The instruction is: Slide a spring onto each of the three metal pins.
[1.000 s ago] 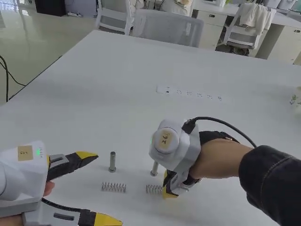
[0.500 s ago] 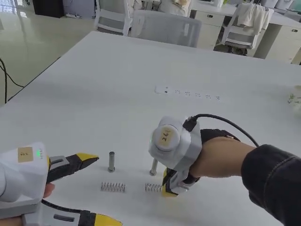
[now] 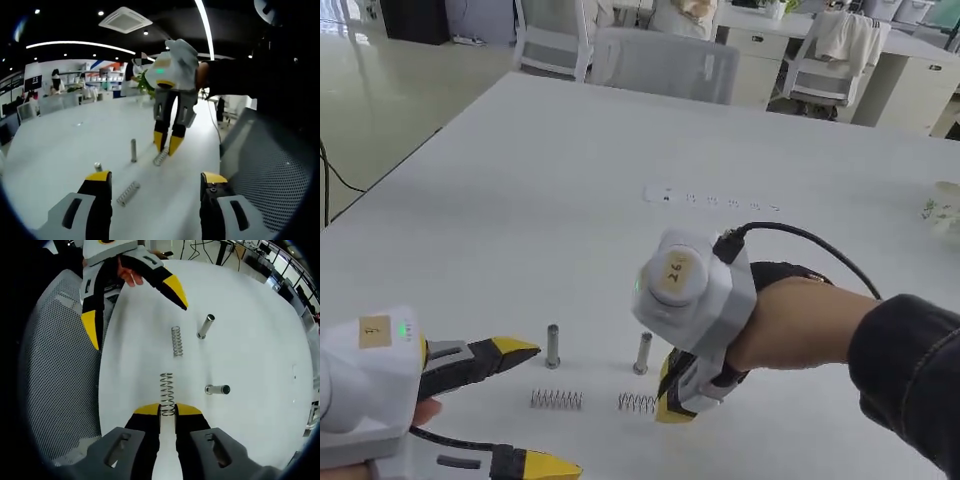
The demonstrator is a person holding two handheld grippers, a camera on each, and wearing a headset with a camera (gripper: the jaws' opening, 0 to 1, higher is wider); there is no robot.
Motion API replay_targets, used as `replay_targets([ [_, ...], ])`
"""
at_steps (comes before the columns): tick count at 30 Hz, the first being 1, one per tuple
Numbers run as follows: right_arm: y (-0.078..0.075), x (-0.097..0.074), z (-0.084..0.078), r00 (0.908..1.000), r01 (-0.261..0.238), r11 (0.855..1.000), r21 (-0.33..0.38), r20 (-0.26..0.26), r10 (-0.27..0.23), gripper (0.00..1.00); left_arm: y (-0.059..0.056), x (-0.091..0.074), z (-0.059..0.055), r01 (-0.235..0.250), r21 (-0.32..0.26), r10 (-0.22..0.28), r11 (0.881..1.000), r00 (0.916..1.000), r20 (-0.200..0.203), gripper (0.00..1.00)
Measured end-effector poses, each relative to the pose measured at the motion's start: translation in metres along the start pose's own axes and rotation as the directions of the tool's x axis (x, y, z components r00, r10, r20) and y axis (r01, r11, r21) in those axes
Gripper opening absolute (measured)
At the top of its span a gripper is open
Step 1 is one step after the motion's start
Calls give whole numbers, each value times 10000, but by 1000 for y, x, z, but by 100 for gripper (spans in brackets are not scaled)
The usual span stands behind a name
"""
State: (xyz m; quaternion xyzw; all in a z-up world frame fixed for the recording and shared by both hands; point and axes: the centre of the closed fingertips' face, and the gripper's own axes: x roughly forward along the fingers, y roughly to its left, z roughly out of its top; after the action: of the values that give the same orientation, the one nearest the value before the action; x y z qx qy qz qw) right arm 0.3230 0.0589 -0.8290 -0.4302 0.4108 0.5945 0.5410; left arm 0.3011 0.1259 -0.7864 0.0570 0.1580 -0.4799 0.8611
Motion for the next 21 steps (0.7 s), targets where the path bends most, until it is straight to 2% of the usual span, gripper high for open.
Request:
replay_targets([
  [11, 13, -7, 14, 9999, -133, 9978, -650, -23, 132, 8, -13, 7, 3, 530, 301, -529, 9981, 9986, -21, 53],
  [21, 21, -10, 20, 9995, -323, 9949, -958, 12, 325, 8, -19, 11, 9, 853, 558, -863, 9948, 9962, 153, 40],
])
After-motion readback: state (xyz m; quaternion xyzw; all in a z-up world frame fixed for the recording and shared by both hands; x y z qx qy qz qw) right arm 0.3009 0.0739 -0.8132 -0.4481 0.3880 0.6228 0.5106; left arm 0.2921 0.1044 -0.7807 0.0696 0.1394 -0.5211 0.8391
